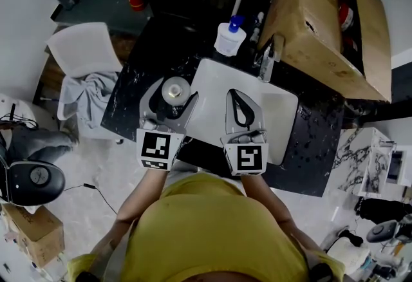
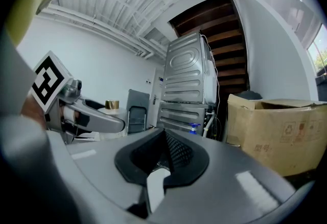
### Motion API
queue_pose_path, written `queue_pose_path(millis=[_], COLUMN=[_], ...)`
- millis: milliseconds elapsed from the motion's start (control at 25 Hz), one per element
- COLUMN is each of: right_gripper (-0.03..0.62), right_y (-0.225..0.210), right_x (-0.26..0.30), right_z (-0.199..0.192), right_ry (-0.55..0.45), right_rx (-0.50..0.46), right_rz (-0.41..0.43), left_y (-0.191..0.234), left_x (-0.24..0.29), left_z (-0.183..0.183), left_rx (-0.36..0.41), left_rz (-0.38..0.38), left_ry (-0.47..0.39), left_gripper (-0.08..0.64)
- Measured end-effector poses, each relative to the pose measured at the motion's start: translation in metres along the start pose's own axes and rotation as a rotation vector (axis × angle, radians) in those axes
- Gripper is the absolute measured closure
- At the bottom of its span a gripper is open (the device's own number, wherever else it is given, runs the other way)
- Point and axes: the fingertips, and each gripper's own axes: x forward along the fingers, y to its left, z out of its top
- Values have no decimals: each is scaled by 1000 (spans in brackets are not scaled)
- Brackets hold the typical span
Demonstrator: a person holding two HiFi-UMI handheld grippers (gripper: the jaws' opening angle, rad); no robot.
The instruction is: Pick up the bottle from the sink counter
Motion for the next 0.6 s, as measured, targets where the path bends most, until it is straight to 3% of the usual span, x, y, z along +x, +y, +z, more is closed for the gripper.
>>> queue_pose_path(millis=[600], right_gripper=[592], right_y=[-2], right_x=[3], right_z=[-8], right_ry=[25], right_rx=[11], right_rz=[4], left_y=[-1], left_x=[5], left_z=[-2], left_rx=[-4], left_rz=[-10], left_ry=[4], left_gripper=[221])
